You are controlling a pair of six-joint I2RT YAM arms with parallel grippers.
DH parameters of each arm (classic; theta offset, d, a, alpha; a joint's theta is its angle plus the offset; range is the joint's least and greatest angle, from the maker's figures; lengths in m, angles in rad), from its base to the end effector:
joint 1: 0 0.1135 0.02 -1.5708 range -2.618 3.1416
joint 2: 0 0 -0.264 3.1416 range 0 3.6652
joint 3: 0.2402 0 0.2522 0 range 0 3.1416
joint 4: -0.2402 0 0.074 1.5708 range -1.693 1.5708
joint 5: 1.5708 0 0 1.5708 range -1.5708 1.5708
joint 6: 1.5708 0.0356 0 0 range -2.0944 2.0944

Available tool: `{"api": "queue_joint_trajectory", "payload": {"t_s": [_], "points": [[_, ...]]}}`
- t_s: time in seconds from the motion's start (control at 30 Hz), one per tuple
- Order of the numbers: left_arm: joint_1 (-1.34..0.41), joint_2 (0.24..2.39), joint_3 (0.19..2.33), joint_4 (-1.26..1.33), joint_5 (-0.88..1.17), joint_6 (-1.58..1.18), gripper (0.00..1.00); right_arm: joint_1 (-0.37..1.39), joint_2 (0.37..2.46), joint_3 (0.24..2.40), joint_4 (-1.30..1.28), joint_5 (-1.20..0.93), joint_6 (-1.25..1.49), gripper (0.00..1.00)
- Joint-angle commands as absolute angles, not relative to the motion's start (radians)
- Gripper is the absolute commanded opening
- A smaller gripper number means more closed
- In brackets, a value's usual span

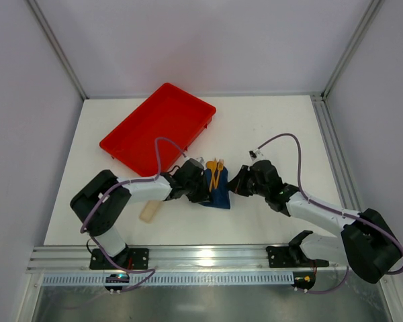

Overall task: Place the utensils on the paper napkin and roll it up
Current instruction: Roll the napkin at the center of the board.

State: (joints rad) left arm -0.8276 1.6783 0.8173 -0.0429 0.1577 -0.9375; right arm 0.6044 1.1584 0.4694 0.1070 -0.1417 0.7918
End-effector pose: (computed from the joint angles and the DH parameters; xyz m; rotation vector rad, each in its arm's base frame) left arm 0.2131 -0.2401 0.1435 -0.0747 2.7066 -0.8600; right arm 0.1886 0.1364 0.1859 0.1279 2.3031 0.9239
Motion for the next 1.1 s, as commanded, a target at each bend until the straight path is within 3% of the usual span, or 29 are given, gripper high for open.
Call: {"api": "queue_joint_trajectory", "payload": {"t_s": [0.0,0.33,0.53,0.57,0.7,1.07], "points": [[-0.834,1.692,0.844,-0.066,0.132,-0.923,0.17,0.601,1.170,0.506,0.204,-0.169,0.830,0.04],[-0.834,1.694,0.861,-0.086,0.132,-0.923,0.17,0.601,1.172,0.505,0.183,-0.141,0.816,0.06],[-0.834,1.697,0.870,-0.097,0.129,-0.923,0.17,0.601,1.166,0.491,0.054,-0.117,0.701,0.29],[-0.834,1.700,0.870,-0.094,0.129,-0.925,0.17,0.601,1.160,0.462,0.035,-0.120,0.681,0.42],[-0.836,1.700,0.871,-0.094,0.127,-0.930,0.17,0.601,1.158,0.414,0.051,-0.136,0.686,0.48],[-0.841,1.704,0.893,-0.101,0.130,-0.948,0.18,0.603,1.150,0.368,0.069,-0.172,0.689,0.50]]}}
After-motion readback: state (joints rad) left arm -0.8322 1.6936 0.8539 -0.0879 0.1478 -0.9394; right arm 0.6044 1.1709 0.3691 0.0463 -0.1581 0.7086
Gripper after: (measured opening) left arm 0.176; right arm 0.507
